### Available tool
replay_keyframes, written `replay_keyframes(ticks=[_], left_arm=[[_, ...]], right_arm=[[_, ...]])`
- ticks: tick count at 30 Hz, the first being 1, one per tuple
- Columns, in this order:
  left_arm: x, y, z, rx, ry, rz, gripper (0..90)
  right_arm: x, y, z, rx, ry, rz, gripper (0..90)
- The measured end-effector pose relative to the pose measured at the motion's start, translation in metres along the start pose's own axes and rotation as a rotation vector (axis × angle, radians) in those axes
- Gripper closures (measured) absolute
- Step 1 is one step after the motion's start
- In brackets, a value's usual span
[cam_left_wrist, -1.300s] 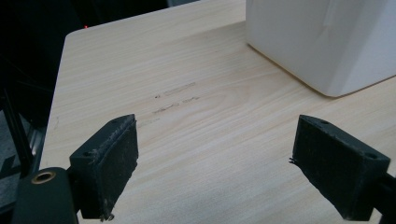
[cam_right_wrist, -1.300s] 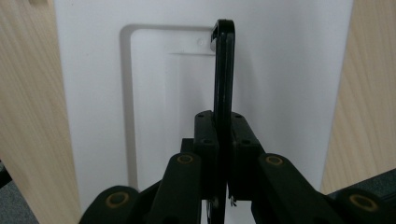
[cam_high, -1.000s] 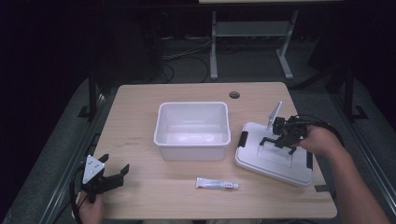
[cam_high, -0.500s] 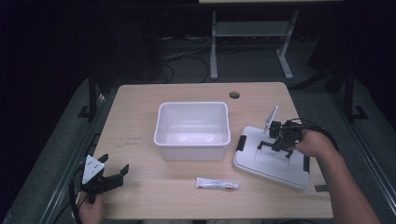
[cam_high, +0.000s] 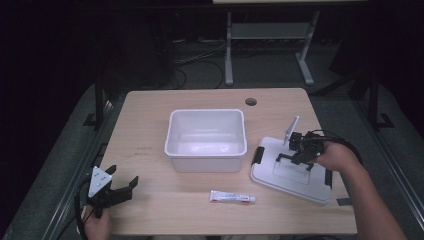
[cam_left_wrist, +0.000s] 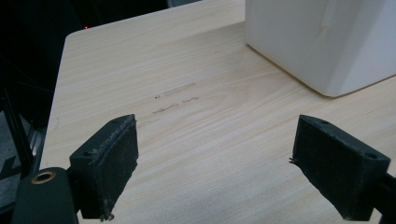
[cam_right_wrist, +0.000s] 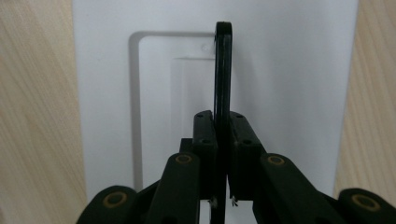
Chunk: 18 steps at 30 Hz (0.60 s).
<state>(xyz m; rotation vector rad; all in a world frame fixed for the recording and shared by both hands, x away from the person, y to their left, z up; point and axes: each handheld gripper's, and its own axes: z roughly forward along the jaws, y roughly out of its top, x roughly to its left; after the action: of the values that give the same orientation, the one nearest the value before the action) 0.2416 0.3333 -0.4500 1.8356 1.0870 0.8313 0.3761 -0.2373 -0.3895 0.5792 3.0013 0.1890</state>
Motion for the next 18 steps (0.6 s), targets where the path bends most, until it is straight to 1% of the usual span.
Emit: replay_keyframes(ticks=[4,6,8,11,13,17,18], left_arm=[[0.0,0.0,0.0,0.0,-0.001,0.001,13.7],[-0.001,0.0,0.0,0.001,-0.001,0.004,13.8],[-0.001,0.0,0.0,0.001,-0.001,0.004,13.8],[-0.001,0.0,0.0,0.0,0.0,0.0,13.8],[0.0,0.0,0.0,0.001,-0.001,0.001,13.8],[-0.001,0.0,0.0,0.002,0.0,0.002,13.8],[-0.001,0.0,0.0,0.002,0.001,0.003,13.8]], right_arm=[[0.003,0.0,0.0,-0.001,0.001,0.0,79.6],[0.005,-0.001,0.001,0.0,0.002,-0.001,75.2],[0.007,-0.002,0.001,0.001,0.002,-0.005,73.4],[0.01,-0.003,0.0,-0.005,0.005,0.003,69.2],[0.013,-0.005,-0.002,-0.011,0.001,0.003,63.9],[0.018,-0.009,-0.005,-0.016,-0.006,0.002,59.5],[0.019,-0.01,-0.006,-0.018,-0.002,0.009,58.1]])
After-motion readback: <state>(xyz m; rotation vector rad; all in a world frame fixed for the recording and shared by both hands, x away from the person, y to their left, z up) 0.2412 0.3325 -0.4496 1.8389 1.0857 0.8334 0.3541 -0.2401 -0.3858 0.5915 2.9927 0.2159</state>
